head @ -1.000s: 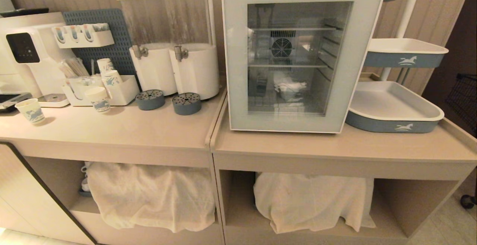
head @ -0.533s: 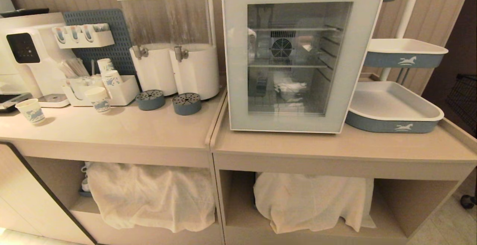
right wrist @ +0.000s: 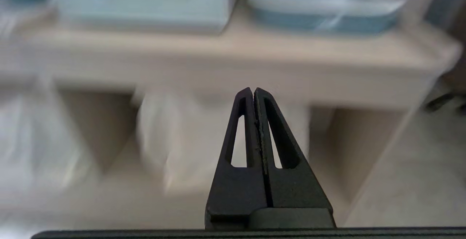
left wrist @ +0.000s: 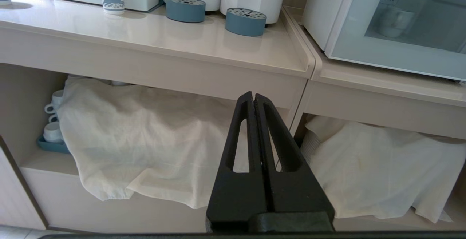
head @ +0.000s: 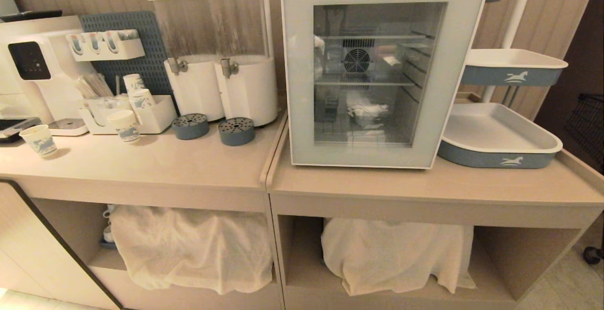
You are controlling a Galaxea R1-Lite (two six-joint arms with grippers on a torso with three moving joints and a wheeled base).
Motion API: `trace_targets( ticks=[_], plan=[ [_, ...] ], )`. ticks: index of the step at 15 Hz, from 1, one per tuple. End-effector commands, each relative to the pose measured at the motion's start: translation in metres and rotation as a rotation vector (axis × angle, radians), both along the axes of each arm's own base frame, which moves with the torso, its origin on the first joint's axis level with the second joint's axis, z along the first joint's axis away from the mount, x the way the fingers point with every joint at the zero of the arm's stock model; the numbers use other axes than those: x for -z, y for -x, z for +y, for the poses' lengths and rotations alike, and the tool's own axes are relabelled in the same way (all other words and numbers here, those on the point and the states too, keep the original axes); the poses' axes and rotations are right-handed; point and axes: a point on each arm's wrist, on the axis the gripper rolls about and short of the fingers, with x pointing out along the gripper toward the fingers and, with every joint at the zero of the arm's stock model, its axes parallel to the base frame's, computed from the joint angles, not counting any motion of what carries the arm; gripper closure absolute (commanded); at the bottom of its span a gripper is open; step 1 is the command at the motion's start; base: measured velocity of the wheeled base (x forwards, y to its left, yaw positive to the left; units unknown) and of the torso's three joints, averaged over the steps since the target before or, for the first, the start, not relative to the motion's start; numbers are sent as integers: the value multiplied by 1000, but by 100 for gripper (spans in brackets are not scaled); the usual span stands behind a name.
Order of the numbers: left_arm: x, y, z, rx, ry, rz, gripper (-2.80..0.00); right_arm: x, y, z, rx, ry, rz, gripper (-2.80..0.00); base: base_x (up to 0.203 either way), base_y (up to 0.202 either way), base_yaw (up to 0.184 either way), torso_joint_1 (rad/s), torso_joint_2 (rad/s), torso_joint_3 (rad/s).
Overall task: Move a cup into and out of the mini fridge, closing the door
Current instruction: Open the freezer door
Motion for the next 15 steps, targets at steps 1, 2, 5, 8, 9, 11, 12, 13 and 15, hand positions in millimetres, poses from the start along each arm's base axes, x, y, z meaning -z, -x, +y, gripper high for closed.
trace_targets(
  ticks=[1,2,5,8,9,11,12,13,15],
  plan=[
    [11,-3,0,0,1,34,0,3,1,0,-11,0,125,0,0,0,0,0,0,0],
    [11,-3,0,0,1,34,0,2,0,0,-13,-2,137,0,0,0,0,0,0,0],
    [11,-3,0,0,-1,34,0,0,-2,0,-13,-7,169,0,0,0,0,0,0,0],
    [11,-3,0,0,1,34,0,4,2,0,-9,-18,124,0,0,0,0,0,0,0],
    [11,-3,0,0,-1,33,0,5,4,0,-7,-21,96,0,0,0,0,0,0,0],
    [11,-3,0,0,-1,33,0,5,3,0,-6,-29,102,0,0,0,0,0,0,0],
    [11,-3,0,0,-1,34,0,5,3,0,-5,-30,102,0,0,0,0,0,0,0],
    [11,-3,0,0,-1,34,0,5,3,0,-4,-38,102,0,0,0,0,0,0,0],
    [11,-3,0,0,-1,33,0,6,3,0,-1,-42,103,0,0,0,0,0,0,0]
  ],
)
